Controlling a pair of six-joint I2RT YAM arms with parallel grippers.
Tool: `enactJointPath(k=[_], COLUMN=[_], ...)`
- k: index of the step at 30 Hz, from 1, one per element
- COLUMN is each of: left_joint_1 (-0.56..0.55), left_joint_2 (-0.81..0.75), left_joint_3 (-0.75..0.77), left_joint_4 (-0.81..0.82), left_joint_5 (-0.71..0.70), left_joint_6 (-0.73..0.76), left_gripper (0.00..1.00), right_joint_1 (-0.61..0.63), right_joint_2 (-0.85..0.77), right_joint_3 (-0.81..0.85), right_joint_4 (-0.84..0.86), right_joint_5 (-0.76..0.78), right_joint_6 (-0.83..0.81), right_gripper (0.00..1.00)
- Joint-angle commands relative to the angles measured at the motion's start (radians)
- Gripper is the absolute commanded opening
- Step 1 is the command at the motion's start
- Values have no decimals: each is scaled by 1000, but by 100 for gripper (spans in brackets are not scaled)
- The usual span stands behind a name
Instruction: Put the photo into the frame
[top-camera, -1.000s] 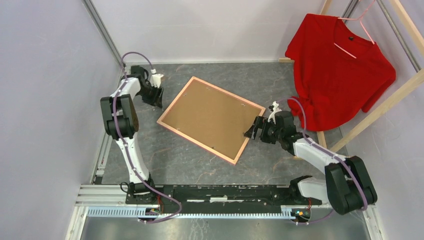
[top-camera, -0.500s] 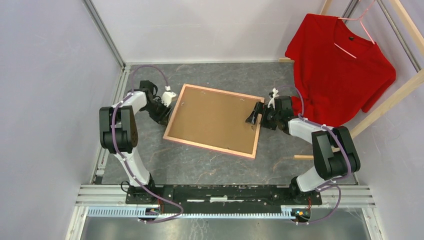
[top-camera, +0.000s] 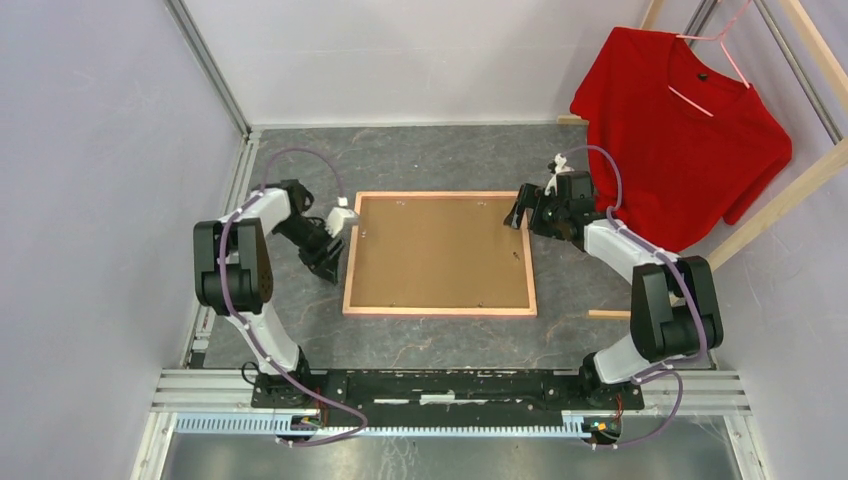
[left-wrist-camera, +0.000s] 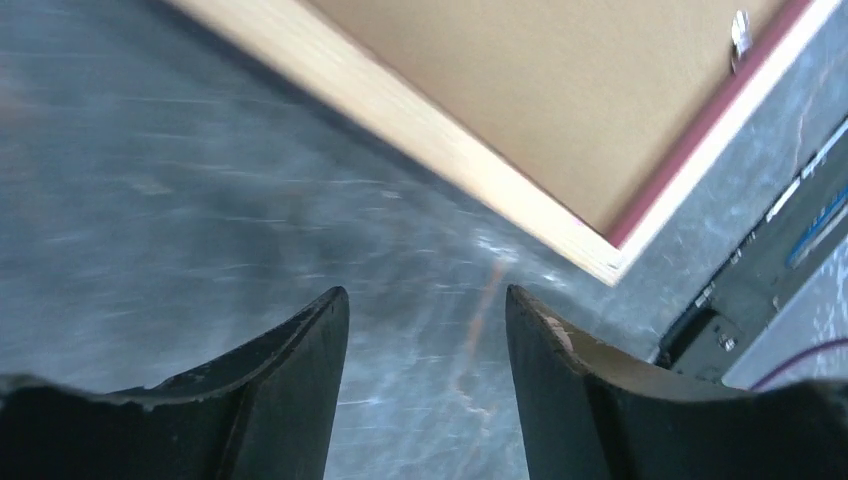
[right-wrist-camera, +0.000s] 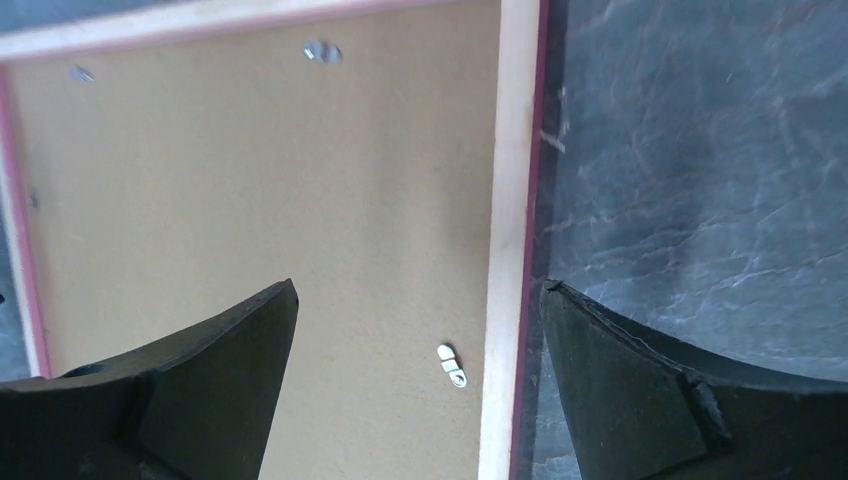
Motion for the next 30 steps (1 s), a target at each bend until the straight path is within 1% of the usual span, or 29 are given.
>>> enactJointPath(k=[1, 4, 5, 7, 11, 13, 16, 17, 21, 26, 30], left_joint_1=[85, 85, 80, 71, 63, 62, 63, 62, 63, 63, 60], left_joint_2=[96, 180, 203, 246, 314, 338, 354, 356, 376, 387, 387], left_joint_3=[196, 276, 300, 328, 358, 370, 369, 369, 363, 343, 323], left_joint_4=[-67, -63, -46, -10, 27, 28, 43, 44, 44, 53, 55], left_joint_5=[179, 298, 333, 353, 367, 367, 361, 364, 358, 356, 375], left_joint_6=[-42, -142, -175, -231, -275, -281, -288, -286, -271, -260, -253], left_gripper=[68, 70, 70, 70, 67, 61, 47, 44, 26, 19, 15], right_joint_1=[26, 107, 140, 210, 336, 384, 444, 462, 515, 557, 578], right_joint_2=[-85, -59, -38, 24, 162, 240, 356, 390, 545, 692, 750], right_joint_3=[64, 110, 126, 161, 238, 287, 378, 410, 545, 681, 730], right_joint_4=[73, 113, 150, 186, 266, 304, 356, 362, 391, 395, 401], right_joint_5=[28, -7, -27, -57, -110, -129, -148, -150, -168, -182, -195], right_joint_6=[21, 35, 46, 63, 115, 149, 193, 202, 247, 285, 311], right_gripper=[98, 98, 98, 98, 97, 95, 91, 89, 84, 76, 74])
